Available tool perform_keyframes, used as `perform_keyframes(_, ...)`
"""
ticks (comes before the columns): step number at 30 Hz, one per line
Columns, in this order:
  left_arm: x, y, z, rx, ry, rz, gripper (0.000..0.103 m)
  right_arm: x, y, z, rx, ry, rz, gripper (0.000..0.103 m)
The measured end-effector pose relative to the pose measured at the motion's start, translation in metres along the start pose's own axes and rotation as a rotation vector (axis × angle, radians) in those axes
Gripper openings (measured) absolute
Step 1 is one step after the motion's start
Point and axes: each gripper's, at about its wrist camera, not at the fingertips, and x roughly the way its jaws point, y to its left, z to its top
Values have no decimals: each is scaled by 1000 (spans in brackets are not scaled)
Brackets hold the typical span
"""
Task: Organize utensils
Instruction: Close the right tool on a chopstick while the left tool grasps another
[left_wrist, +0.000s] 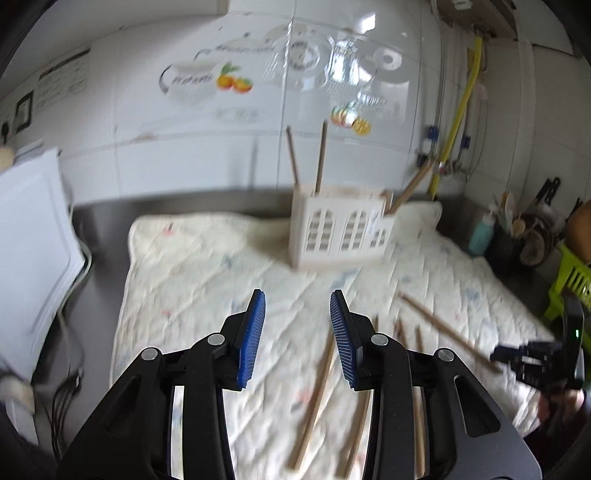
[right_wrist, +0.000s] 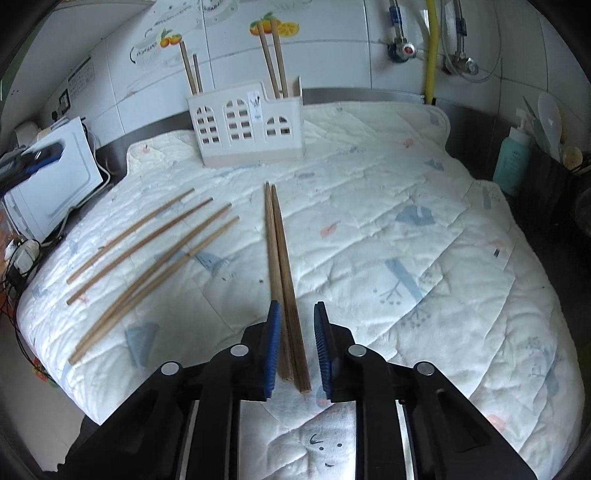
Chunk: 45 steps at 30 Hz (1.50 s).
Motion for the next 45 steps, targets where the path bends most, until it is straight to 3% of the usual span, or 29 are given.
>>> perform_keyframes(7,-2,17,-45,-53,86,19,37,10,-1,0,-24,17,6,15)
perform_keyframes(15,9,11,-84,-12,190,-4,37,17,3,7,-94,33,-9,8)
perform_keyframes(22,14,9,-95,-18,217,-14,37,25,10,7,-153,66,-21,8)
perform_keyframes(34,30,-2,-109,39,258,-27,36,19,7,5,-99,28,-12,7)
perform_keyframes(45,42,-10,-118,87,260,-17,20,-17,10,18,-53,-66,-3,7)
